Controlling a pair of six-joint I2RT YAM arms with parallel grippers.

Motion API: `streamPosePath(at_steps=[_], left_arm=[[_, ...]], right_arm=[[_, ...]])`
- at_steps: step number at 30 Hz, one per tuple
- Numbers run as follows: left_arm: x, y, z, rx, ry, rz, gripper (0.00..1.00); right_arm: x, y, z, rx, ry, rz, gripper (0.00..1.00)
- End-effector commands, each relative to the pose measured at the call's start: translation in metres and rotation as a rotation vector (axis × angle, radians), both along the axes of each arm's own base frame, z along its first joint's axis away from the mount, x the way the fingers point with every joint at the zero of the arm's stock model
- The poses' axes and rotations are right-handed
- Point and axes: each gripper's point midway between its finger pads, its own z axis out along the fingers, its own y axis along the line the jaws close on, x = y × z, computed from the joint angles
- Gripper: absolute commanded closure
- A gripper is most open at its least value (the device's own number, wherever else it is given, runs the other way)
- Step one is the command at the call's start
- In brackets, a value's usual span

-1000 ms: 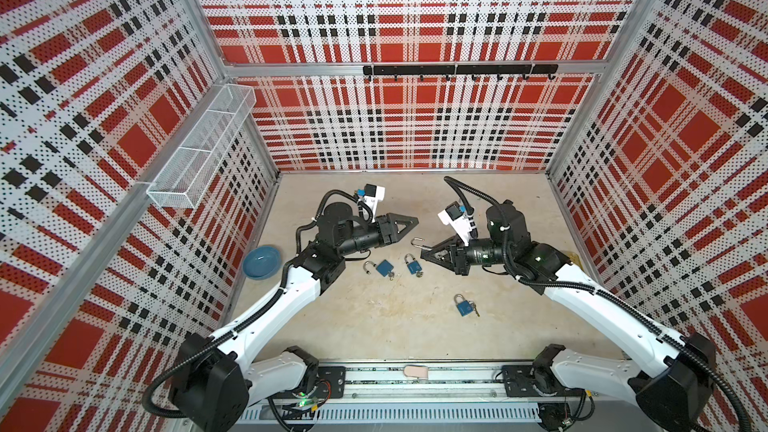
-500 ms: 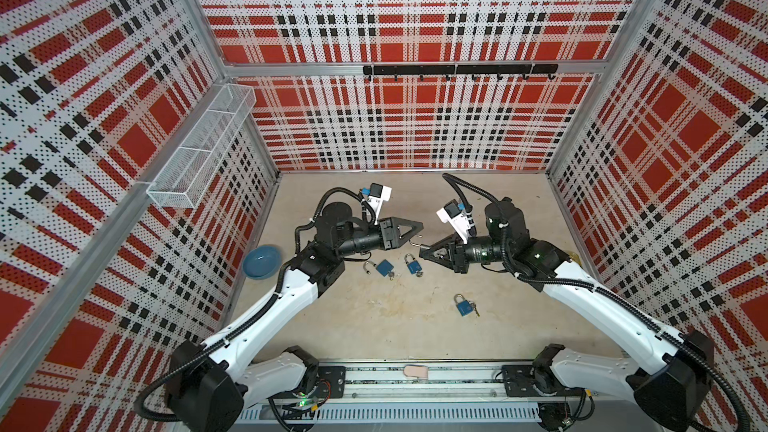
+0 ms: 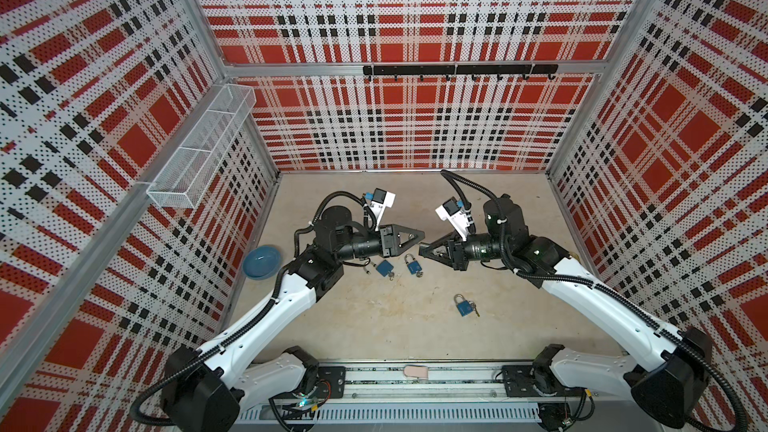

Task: Lock with the key

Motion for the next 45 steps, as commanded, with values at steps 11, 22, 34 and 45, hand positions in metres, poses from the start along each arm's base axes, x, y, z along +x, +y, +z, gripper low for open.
streamPosePath(at_steps=[11, 22, 34, 45], left_arm=[[0.008, 0.008, -0.012, 0.029, 0.009, 0.033, 0.65], [0.016, 0.006, -0.014, 0.035, 0.019, 0.019, 0.66], [-0.003, 0.014, -0.019, 0.021, 0.041, -0.014, 0.67], [-0.002, 0.023, -0.017, 0.012, 0.039, 0.008, 0.71]], right_arm=[[-0.005, 0.006, 0.027, 0.061, -0.057, 0.052, 1.0], [-0.007, 0.005, 0.028, 0.065, -0.059, 0.057, 1.0], [0.0, 0.004, 0.028, 0.033, -0.092, 0.035, 1.0], [0.001, 0.005, 0.032, 0.038, -0.093, 0.036, 1.0]])
